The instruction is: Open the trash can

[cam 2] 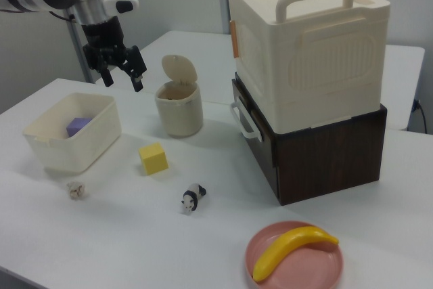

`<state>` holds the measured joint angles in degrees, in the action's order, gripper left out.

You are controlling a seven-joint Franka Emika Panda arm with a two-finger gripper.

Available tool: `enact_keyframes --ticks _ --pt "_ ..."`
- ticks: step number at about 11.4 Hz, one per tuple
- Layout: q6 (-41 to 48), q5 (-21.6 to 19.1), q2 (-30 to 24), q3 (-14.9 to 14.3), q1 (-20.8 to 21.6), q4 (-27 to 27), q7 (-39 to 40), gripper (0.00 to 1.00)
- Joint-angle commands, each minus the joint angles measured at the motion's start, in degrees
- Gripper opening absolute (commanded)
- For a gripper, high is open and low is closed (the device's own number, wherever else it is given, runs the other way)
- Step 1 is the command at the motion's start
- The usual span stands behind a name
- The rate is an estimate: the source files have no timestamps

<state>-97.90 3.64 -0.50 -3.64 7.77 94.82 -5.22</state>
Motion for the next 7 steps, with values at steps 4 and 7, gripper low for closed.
enact_keyframes --ticks 4,7 --pt "0.7 0.0 -1.1 -0.4 0.9 1.6 -1.6 1.0" --pt "0.8 0.0 -1.3 -0.4 0.8 1.6 -1.0 1.0"
